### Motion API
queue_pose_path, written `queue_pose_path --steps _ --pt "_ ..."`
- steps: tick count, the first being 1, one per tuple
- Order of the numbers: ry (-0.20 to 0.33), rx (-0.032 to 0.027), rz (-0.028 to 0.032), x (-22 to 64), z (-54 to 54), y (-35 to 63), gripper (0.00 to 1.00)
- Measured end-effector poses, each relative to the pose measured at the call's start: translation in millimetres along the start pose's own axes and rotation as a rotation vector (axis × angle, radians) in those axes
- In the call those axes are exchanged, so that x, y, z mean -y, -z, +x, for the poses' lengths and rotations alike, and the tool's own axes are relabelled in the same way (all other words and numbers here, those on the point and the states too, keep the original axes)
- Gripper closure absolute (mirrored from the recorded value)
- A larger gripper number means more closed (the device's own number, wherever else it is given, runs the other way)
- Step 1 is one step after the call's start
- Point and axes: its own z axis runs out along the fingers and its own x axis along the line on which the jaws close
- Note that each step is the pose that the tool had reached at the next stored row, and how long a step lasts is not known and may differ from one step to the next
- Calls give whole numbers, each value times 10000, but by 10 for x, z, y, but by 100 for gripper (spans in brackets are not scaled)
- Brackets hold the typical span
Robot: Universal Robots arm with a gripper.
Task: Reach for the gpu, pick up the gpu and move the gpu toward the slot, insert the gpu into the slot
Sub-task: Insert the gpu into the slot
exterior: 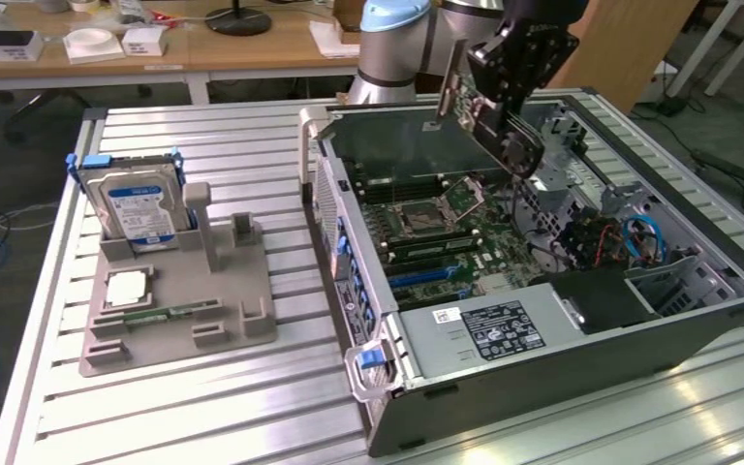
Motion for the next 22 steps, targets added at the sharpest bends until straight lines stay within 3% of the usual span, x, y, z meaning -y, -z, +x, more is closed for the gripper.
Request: queue_pose_path --steps 17,22 --pt "2995 -87 -130 0 1 -14 74" --pt "3651 -108 -150 1 1 -15 74"
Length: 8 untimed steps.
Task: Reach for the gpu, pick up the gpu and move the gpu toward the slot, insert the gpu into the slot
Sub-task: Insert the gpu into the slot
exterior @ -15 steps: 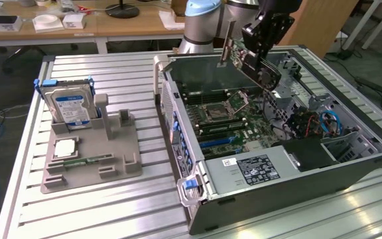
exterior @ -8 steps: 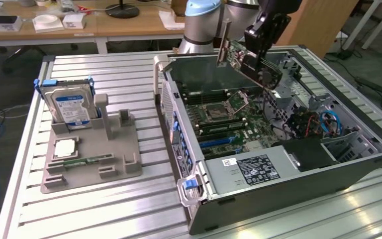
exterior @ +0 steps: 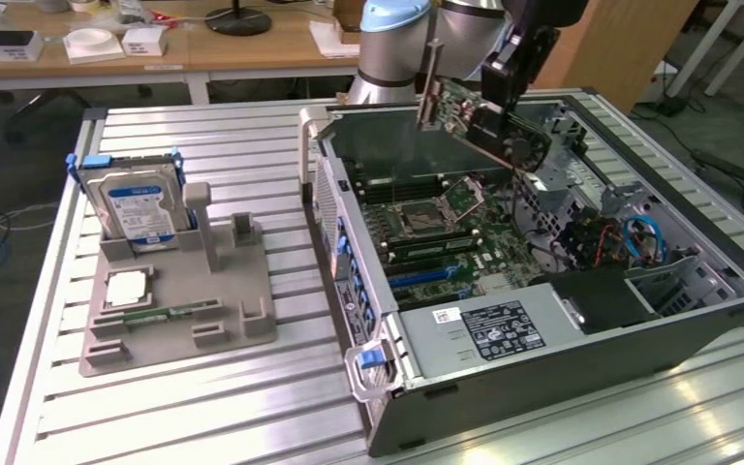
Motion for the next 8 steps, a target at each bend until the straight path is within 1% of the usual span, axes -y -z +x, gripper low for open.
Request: queue_pose_path --steps 8 --pt "1040 -41 -28 0 0 -1 74"
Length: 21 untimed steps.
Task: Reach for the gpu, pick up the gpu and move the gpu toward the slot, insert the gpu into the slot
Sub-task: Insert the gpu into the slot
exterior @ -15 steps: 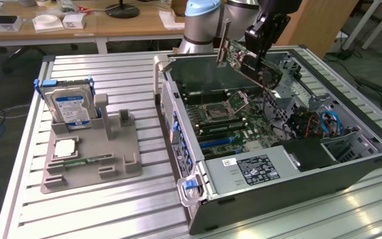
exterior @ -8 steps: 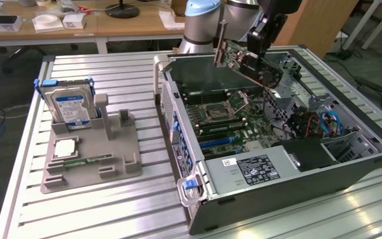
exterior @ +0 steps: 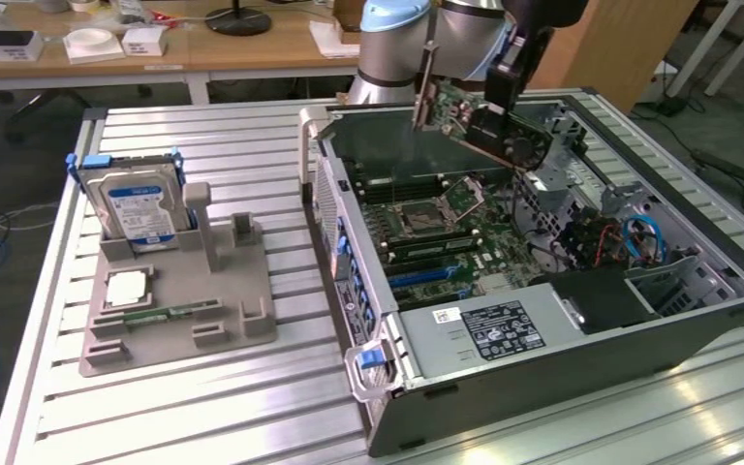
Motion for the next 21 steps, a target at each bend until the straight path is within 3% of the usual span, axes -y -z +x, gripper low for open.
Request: queue_pose_path --steps 12,21 --pt "1689 -80 -31 0 0 -2 74" --pt "3294 -121 -94 0 1 -22 74"
